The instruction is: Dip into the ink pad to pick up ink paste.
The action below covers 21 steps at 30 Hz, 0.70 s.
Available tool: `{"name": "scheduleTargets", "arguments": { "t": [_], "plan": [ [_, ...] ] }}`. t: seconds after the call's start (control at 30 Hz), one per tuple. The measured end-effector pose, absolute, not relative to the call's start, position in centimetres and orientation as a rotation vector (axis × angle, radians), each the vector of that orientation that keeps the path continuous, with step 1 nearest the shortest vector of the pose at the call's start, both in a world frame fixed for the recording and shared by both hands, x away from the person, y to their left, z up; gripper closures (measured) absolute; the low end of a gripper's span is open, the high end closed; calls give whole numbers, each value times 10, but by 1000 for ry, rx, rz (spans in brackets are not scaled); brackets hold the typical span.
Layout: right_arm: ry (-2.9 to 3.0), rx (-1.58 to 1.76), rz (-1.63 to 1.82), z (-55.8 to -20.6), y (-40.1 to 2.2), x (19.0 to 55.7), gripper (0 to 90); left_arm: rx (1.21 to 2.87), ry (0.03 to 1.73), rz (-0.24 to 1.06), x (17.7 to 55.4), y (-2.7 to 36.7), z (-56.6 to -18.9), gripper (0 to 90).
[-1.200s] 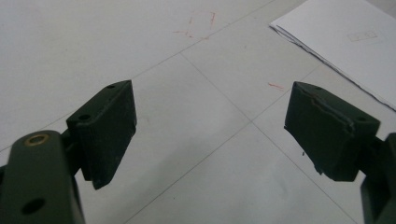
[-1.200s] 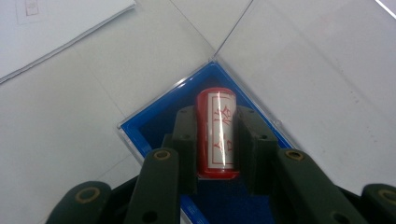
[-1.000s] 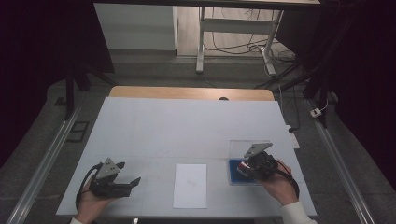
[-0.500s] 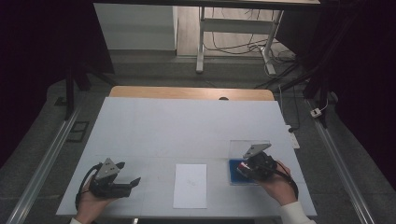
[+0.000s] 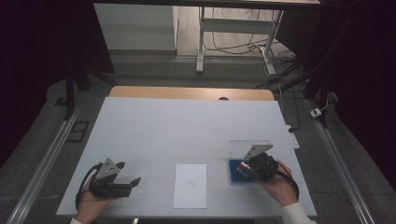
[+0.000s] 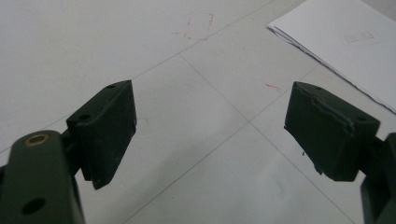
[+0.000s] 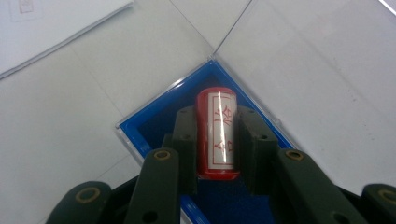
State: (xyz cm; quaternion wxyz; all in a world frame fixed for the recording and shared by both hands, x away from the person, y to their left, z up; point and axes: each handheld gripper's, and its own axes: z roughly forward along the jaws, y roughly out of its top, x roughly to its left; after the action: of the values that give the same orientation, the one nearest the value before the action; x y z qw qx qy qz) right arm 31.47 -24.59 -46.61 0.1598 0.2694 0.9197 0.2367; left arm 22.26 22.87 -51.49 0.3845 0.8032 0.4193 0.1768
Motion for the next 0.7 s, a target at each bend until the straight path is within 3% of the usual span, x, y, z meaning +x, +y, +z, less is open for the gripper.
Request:
{"name": "scheduleTargets", "arguments": {
  "t": [0.7],
  "plan": [
    [2607, 731, 755, -456, -246, 308, 702, 2047, 1072, 455, 222, 230, -515, 169]
  ]
}}
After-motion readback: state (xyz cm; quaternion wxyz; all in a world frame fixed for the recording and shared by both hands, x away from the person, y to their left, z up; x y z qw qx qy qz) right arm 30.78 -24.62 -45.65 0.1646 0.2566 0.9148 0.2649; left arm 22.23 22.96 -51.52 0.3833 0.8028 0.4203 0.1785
